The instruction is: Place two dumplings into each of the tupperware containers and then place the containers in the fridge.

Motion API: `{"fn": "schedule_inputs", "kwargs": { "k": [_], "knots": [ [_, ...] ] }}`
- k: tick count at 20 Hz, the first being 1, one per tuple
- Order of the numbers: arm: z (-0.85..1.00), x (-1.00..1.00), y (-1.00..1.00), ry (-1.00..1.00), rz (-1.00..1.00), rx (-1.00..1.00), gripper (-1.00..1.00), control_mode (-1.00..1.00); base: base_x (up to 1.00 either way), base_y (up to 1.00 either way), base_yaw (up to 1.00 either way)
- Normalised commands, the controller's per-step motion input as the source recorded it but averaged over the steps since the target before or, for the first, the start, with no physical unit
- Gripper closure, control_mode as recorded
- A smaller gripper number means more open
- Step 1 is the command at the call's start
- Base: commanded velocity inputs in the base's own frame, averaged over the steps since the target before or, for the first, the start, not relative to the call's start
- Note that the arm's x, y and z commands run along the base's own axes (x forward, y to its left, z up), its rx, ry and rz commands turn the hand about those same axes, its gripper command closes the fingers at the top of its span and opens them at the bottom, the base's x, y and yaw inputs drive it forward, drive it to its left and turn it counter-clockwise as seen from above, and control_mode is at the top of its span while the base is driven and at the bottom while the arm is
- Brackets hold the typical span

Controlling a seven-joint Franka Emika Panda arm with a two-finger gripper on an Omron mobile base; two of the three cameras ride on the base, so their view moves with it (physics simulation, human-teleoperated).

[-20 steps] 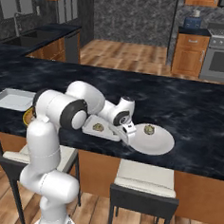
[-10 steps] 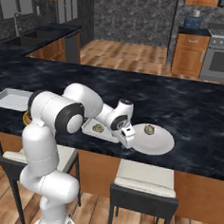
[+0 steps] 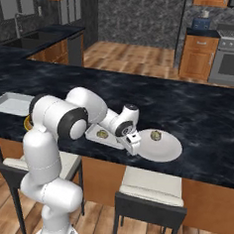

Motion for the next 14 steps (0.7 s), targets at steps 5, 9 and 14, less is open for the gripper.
{"fn": "schedule_inputs", "kwargs": {
  "k": [5, 9, 14],
  "knots": [
    [-0.01, 0.00, 0.00, 0.00, 0.00, 0.00, 1.00, -1.00, 0.00, 0.00, 0.00],
    [0.00, 0.00, 0.00, 0.00, 0.00, 0.00, 1.00, -1.00, 0.00, 0.00, 0.00],
    [0.02, 0.00, 0.00, -0.02, 0.00, 0.00, 1.00, -1.00, 0.00, 0.00, 0.00]
  ]
}}
